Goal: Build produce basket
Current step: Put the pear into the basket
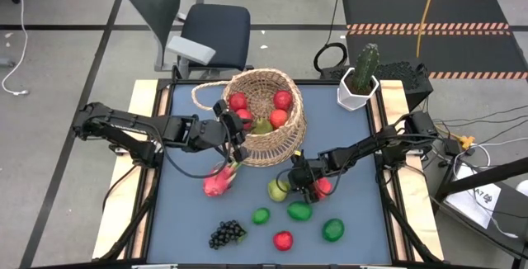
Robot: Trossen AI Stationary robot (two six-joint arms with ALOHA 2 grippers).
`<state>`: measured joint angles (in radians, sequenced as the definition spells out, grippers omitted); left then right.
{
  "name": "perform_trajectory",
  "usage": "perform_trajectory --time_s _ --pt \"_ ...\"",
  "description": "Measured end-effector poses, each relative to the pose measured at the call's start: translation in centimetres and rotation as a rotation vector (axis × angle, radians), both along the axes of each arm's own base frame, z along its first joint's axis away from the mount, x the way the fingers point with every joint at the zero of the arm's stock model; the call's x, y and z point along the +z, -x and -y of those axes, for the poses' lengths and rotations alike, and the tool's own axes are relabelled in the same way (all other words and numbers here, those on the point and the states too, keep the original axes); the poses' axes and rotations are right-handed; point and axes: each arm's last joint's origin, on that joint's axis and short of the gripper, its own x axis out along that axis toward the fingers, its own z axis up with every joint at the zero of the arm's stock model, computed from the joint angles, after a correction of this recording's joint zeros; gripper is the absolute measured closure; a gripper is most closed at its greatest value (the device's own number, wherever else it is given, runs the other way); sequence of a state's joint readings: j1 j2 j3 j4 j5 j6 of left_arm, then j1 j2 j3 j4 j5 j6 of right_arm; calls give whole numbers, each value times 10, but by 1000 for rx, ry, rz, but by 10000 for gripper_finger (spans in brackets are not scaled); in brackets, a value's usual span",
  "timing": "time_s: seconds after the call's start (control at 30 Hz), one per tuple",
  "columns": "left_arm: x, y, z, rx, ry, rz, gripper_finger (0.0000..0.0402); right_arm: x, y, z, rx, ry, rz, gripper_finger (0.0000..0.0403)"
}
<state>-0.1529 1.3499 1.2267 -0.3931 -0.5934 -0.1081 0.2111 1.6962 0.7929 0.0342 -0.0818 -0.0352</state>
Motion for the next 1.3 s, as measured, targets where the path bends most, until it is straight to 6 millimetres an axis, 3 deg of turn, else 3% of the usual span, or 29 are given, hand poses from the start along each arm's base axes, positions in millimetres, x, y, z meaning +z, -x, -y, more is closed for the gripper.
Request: perform_trajectory --time_s 0.63,0.77,0.97,1.13,1.3 --pt "0 0 0 -1 -1 -1 300 -12 -3 0 6 10 -18 281" --pt "0 0 0 -3 -5 -3 300 -12 -4 2 12 21 -12 310" --pt "0 0 0 -4 -7 -3 300 -13 -5 9 -2 28 -13 390" --pt "0 0 0 -1 0 0 300 -10 -5 10 23 44 1 392" --pt "0 0 5 -14 5 3 300 5 -4 10 42 60 68 399"
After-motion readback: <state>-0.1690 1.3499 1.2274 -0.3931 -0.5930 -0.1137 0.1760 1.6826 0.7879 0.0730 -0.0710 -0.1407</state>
